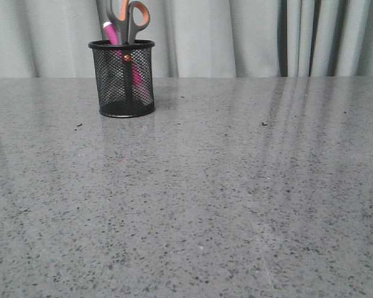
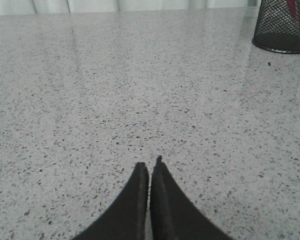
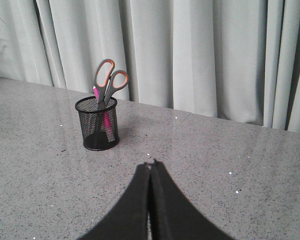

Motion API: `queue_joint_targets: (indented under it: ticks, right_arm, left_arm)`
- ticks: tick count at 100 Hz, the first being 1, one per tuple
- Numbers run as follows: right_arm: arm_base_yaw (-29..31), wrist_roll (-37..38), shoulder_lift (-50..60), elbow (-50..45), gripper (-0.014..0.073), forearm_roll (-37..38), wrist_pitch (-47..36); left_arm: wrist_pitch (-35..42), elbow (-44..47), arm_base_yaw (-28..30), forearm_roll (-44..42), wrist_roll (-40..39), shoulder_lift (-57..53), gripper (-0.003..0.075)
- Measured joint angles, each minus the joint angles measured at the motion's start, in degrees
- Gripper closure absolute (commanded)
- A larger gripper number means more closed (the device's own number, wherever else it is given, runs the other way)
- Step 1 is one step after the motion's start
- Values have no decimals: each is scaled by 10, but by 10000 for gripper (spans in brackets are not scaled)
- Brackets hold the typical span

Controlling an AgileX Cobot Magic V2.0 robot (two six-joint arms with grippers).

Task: Put pen and scissors into bin

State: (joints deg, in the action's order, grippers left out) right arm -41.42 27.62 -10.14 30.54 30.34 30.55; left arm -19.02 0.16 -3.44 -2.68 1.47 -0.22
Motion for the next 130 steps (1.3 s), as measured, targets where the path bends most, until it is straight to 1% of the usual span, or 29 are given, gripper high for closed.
queue_joint_targets:
  ticks: [20,27,34,37,43,47,51,58,64,70,75,81,86,99,117,130]
  right_arm:
    - [0,0,0,-1,670,0,0]
    - [1,0,0,-11,670,19,15]
    - [20,0,0,-30,670,32,23]
    - [37,-1,0,-41,670,32,15]
    - [76,-20,0,-65,670,12,-24]
    - [113,-46,-1,-86,670,-26,-57]
    - [153,-95,-5,-111,670,-75,-92]
    - [218,-196,-10,-162,670,-154,-185]
    - [264,-257,-12,-207,670,-186,-279]
    - [303,-276,-10,-250,670,-202,-344]
    - [324,-280,-3,-276,670,-209,-360]
    - [340,-267,16,-303,670,-214,-360]
    - [347,-258,35,-312,670,-219,-345]
    - [352,-248,96,-312,670,-227,-259]
    - [355,-247,107,-312,670,-250,-128]
    - [356,-246,107,-311,670,-255,-117]
  left_arm:
    - [0,0,0,0,0,0,739]
    - [0,0,0,0,0,0,739]
    - [0,0,0,0,0,0,739]
    - [0,0,0,0,0,0,739]
    - [0,0,0,0,0,0,739]
    - [0,0,0,0,0,0,739]
    - [0,0,0,0,0,0,739]
    - [0,0,0,0,0,0,739]
    - [0,0,0,0,0,0,739]
    - [0,0,0,0,0,0,739]
    - [0,0,0,0,0,0,739]
    - [0,0,0,0,0,0,739]
    - [0,0,0,0,0,0,739]
    - [0,0,0,0,0,0,739]
    - [0,0,0,0,0,0,739]
    - [0,0,0,0,0,0,739]
